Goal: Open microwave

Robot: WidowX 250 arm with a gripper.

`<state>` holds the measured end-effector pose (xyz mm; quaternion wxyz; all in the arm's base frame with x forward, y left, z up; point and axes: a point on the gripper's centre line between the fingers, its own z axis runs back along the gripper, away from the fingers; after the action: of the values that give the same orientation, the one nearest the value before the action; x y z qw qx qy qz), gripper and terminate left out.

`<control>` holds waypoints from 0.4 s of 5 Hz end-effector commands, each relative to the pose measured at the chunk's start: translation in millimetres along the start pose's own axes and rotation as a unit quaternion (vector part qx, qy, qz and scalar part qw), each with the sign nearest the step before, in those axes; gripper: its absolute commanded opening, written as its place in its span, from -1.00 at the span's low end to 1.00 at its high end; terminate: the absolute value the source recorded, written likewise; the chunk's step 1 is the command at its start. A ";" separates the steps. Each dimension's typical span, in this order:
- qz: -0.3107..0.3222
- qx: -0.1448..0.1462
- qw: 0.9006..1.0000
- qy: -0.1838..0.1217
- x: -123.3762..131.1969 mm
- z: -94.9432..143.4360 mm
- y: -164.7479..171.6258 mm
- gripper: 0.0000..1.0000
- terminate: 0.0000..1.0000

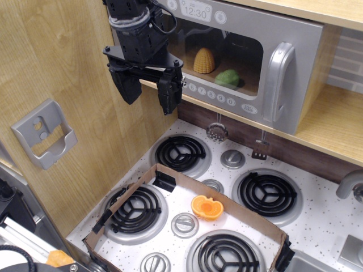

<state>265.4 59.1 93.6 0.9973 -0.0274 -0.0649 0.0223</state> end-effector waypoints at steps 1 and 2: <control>0.000 0.000 1.000 0.000 0.0 0.0 0.0 1.00 -1.00; -0.017 0.013 0.999 -0.038 4.7 -0.1 -25.6 1.00 -1.00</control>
<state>267.5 30.4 82.5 0.9968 -0.0173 -0.0779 0.0099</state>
